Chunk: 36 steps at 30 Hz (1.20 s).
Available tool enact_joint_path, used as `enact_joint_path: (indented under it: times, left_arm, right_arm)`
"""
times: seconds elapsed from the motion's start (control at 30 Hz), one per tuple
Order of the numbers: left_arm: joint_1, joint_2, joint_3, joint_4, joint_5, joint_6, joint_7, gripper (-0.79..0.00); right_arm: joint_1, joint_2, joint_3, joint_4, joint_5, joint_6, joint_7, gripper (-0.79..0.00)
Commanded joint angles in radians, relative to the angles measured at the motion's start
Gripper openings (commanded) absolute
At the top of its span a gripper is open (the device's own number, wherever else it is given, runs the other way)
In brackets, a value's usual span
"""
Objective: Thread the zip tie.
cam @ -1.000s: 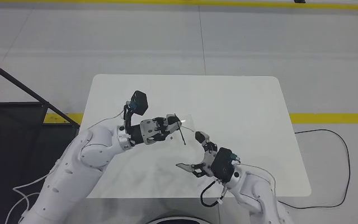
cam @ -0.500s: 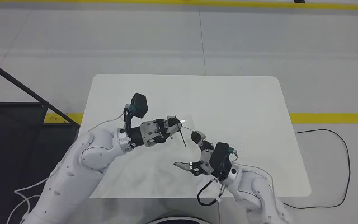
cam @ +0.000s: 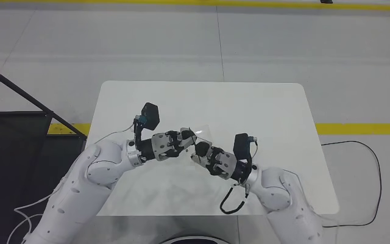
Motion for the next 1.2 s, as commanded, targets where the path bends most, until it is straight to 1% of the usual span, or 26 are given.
enact_joint_path:
  times: [0.0,0.03,0.43,0.47,0.5,0.53,0.77,0.97,1.07,1.17]
  left_arm:
    - [0.0,0.0,0.0,0.0,0.001,-0.001,0.0,-0.785]
    - [0.0,-0.001,-0.001,0.0,0.001,-0.001,0.0,-0.785]
    - [-0.002,-0.002,-0.002,0.004,-0.005,-0.01,-0.007,-0.785]
    - [-0.002,-0.002,-0.001,0.006,-0.011,-0.012,-0.012,-0.44]
    - [-0.003,-0.002,-0.001,0.007,-0.019,-0.012,-0.017,-0.034]
    - [-0.004,-0.002,-0.001,0.008,-0.028,-0.013,-0.022,0.0]
    - [-0.007,0.003,-0.017,0.015,-0.086,-0.03,-0.071,0.0]
    - [0.003,0.012,-0.042,0.029,-0.145,-0.038,-0.118,0.0]
    - [0.003,0.017,-0.054,0.044,-0.223,-0.058,-0.159,0.0]
    - [-0.006,0.025,-0.06,0.07,-0.377,-0.072,-0.234,0.0]
  right_arm:
    - [0.005,0.001,0.0,0.003,0.014,0.004,0.008,-0.757]
    - [0.007,0.002,0.0,0.004,0.02,0.006,0.011,-0.785]
    - [0.022,0.009,-0.004,0.014,0.066,0.002,0.043,-0.785]
    - [0.023,0.01,-0.004,0.014,0.068,0.002,0.043,-0.785]
    - [0.024,0.01,-0.004,0.015,0.069,0.0,0.044,-0.785]
    - [0.024,0.011,-0.005,0.016,0.073,-0.001,0.044,-0.785]
    - [0.026,0.018,0.009,0.027,0.12,-0.028,0.051,-0.785]
    - [0.036,0.027,0.026,0.048,0.196,-0.066,0.086,-0.785]
    - [0.046,0.034,0.028,0.064,0.259,-0.1,0.141,-0.785]
    - [0.072,0.046,0.028,0.09,0.341,-0.132,0.24,-0.785]
